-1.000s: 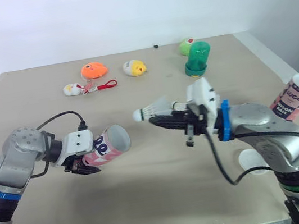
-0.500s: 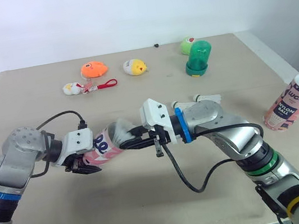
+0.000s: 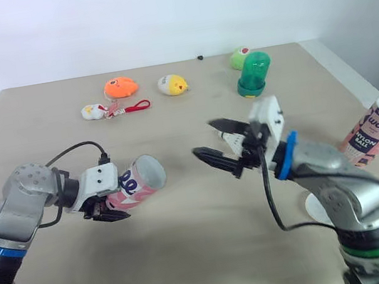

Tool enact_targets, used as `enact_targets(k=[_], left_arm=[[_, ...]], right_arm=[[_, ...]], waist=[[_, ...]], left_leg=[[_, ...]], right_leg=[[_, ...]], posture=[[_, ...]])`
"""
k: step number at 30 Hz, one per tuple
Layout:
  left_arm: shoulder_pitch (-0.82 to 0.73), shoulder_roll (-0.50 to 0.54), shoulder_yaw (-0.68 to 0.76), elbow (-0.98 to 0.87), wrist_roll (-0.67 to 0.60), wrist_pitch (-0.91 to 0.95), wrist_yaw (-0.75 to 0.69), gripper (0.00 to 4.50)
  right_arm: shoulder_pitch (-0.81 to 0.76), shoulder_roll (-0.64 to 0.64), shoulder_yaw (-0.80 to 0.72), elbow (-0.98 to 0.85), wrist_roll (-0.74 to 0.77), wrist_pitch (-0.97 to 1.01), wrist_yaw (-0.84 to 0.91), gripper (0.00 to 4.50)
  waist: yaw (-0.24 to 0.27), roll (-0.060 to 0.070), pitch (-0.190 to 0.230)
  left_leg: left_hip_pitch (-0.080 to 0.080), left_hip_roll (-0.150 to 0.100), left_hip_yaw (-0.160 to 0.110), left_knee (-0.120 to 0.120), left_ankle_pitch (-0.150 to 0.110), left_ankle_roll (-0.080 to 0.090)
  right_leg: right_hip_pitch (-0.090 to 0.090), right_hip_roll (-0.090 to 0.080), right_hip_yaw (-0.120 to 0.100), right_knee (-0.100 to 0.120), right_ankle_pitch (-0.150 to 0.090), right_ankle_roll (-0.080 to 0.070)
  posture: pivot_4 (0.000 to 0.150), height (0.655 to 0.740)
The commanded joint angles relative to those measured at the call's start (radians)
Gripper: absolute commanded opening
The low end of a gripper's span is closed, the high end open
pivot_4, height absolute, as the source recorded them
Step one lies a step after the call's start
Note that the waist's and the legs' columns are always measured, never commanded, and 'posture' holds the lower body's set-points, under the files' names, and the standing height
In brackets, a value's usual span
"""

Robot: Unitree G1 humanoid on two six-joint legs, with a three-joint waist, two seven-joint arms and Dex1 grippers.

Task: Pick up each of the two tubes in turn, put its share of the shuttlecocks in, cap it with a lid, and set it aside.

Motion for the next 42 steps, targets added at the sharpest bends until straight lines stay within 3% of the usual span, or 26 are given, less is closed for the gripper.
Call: enact_targets(k=[1, 8, 20, 23, 28, 29, 30, 32, 37, 42], left_arm=[[0.002, -0.009, -0.018, 0.005, -0.004, -0.004, 0.001, 2.99], [-0.007, -0.018, -0.025, 0.021, 0.000, -0.014, -0.003, 2.99], [0.000, -0.018, -0.002, 0.001, -0.017, -0.009, 0.005, 2.99], [0.011, -0.012, 0.008, -0.010, -0.021, -0.002, 0.011, 2.99], [0.024, -0.009, 0.014, -0.025, -0.027, 0.009, 0.021, 2.99], [0.025, -0.009, 0.012, -0.024, -0.027, 0.008, 0.023, 2.99], [0.026, -0.009, 0.011, -0.024, -0.026, 0.008, 0.025, 2.99], [0.025, -0.010, 0.009, -0.022, -0.027, 0.007, 0.027, 2.99], [0.018, -0.015, 0.003, -0.012, -0.031, 0.002, 0.029, 2.99], [0.005, -0.022, -0.009, 0.005, -0.026, -0.010, 0.027, 2.99]], right_arm=[[0.055, 0.008, -0.009, -0.028, -0.090, -0.049, -0.109, 4.44], [0.119, 0.050, 0.050, 0.079, -0.194, -0.094, -0.189, 4.44], [-0.151, 0.229, 0.020, 0.508, -0.197, -0.150, -0.241, 4.44], [-0.177, 0.248, 0.012, 0.562, -0.205, -0.176, -0.246, 3.62], [-0.198, 0.271, -0.021, 0.591, -0.181, -0.177, -0.257, 1.38], [-0.195, 0.271, -0.028, 0.575, -0.168, -0.167, -0.252, 1.21], [-0.191, 0.270, -0.033, 0.553, -0.154, -0.156, -0.242, 0.57], [-0.179, 0.254, -0.026, 0.491, -0.121, -0.129, -0.199, 0.04], [-0.169, 0.154, 0.041, 0.289, 0.004, -0.050, 0.020, 0.04], [-0.266, 0.005, 0.120, 0.079, 0.187, 0.125, 0.232, 0.04]], waist=[[-0.002, 0.001, 0.000], [-0.003, 0.001, 0.000], [-0.004, 0.000, 0.000], [-0.004, 0.000, 0.000], [-0.005, 0.000, 0.000], [-0.005, 0.000, 0.000], [-0.005, 0.000, 0.000], [-0.005, 0.000, 0.000], [-0.005, 0.001, 0.000], [-0.005, 0.003, 0.002]], left_leg=[[0.001, 0.000, 0.000, 0.000, 0.000, 0.000], [0.003, 0.001, 0.002, 0.000, 0.001, 0.000], [0.002, 0.001, 0.002, 0.000, 0.002, 0.000], [0.002, 0.000, 0.002, 0.000, 0.002, 0.000], [0.002, 0.001, 0.002, 0.000, 0.002, 0.000], [0.002, 0.001, 0.002, 0.000, 0.002, 0.000], [0.002, 0.001, 0.002, 0.000, 0.002, 0.000], [0.002, 0.001, 0.002, 0.000, 0.002, 0.000], [0.001, 0.000, 0.002, -0.001, 0.002, 0.000], [0.002, 0.001, 0.002, 0.000, 0.002, 0.000]], right_leg=[[0.000, 0.000, 0.000, 0.000, 0.000, 0.000], [0.001, 0.001, 0.002, 0.000, 0.002, 0.000], [0.001, 0.001, 0.003, 0.000, 0.003, 0.001], [0.001, 0.001, 0.003, 0.000, 0.003, 0.001], [0.001, 0.001, 0.003, 0.000, 0.003, 0.001], [0.001, 0.001, 0.003, 0.000, 0.003, 0.001], [0.001, 0.001, 0.003, 0.000, 0.003, 0.001], [0.001, 0.001, 0.003, 0.000, 0.003, 0.001], [0.001, 0.001, 0.003, 0.000, 0.002, 0.002], [0.001, 0.001, 0.003, 0.000, 0.003, 0.001]], posture=[[0.150, 0.7400], [0.150, 0.7400], [0.150, 0.7400], [0.150, 0.7400], [0.150, 0.7400], [0.150, 0.7400], [0.150, 0.7400], [0.150, 0.7400], [0.150, 0.7400], [0.150, 0.7400]])
